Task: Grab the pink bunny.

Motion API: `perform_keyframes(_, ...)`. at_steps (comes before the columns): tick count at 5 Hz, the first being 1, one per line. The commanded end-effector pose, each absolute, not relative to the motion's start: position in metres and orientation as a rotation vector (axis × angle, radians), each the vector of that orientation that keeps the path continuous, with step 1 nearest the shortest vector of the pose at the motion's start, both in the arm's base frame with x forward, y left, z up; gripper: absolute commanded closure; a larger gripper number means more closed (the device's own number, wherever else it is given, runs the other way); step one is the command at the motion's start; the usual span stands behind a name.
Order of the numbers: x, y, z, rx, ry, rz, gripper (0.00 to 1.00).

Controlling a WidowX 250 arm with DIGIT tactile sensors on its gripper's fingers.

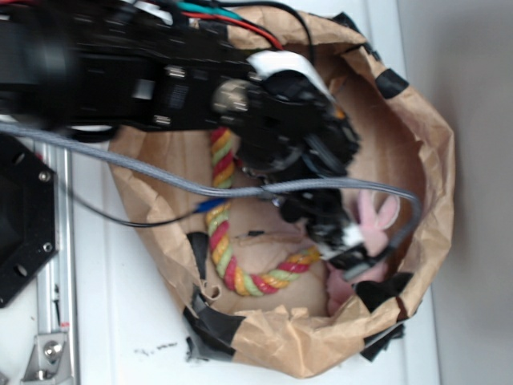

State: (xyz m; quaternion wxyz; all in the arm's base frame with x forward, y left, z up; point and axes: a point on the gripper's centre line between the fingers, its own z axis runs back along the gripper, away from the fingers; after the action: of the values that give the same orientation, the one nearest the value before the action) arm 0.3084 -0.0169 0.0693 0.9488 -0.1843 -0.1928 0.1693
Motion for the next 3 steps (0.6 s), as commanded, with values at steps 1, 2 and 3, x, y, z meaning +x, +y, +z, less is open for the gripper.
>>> perform_keyframes(1,0.352,-0.061,0.053,-0.414,-0.368,0.258,0.00)
perform_keyframes(2,0.354,-0.077,0.029,-0.448,-0.277,0.229,0.00)
perform_keyframes(3,0.349,-0.073,0.026,-0.418,-0.189,0.182,1.00)
